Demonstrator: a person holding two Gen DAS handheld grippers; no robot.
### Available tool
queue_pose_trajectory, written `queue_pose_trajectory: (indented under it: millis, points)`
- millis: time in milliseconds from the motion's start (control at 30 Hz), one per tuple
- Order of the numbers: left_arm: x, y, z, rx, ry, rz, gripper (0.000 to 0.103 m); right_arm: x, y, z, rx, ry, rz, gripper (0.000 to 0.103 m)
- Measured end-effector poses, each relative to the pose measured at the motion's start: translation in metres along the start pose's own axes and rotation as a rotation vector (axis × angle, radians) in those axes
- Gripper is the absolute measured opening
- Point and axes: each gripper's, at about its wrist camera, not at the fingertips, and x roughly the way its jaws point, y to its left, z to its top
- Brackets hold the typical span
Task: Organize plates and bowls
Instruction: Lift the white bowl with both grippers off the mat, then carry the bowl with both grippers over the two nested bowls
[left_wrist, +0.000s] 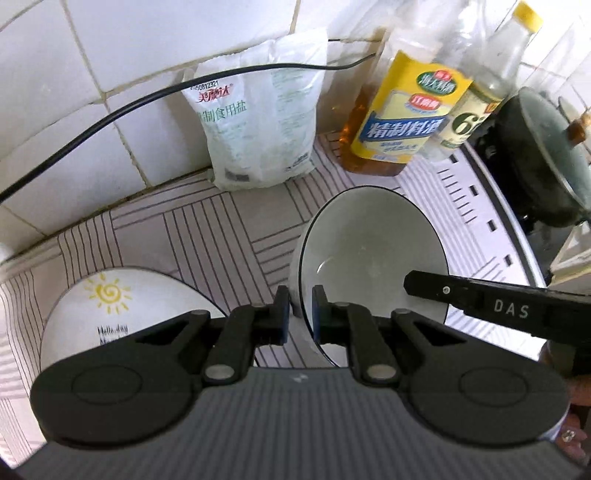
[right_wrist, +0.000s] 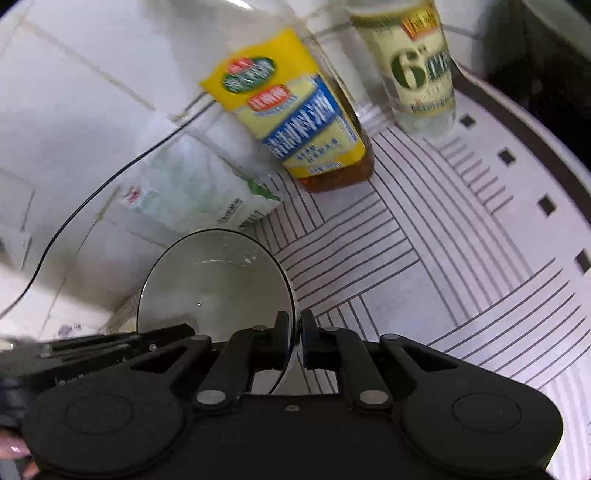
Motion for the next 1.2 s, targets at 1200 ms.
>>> queue_pose_trajectory:
  millis: [1200]
  points:
    - [-0.114, -0.05, -0.143, -0.262, -0.101, 0.058, 0.011, -0.125, 0.013, -0.078, -0.313, 0.062, 0.123, 0.013]
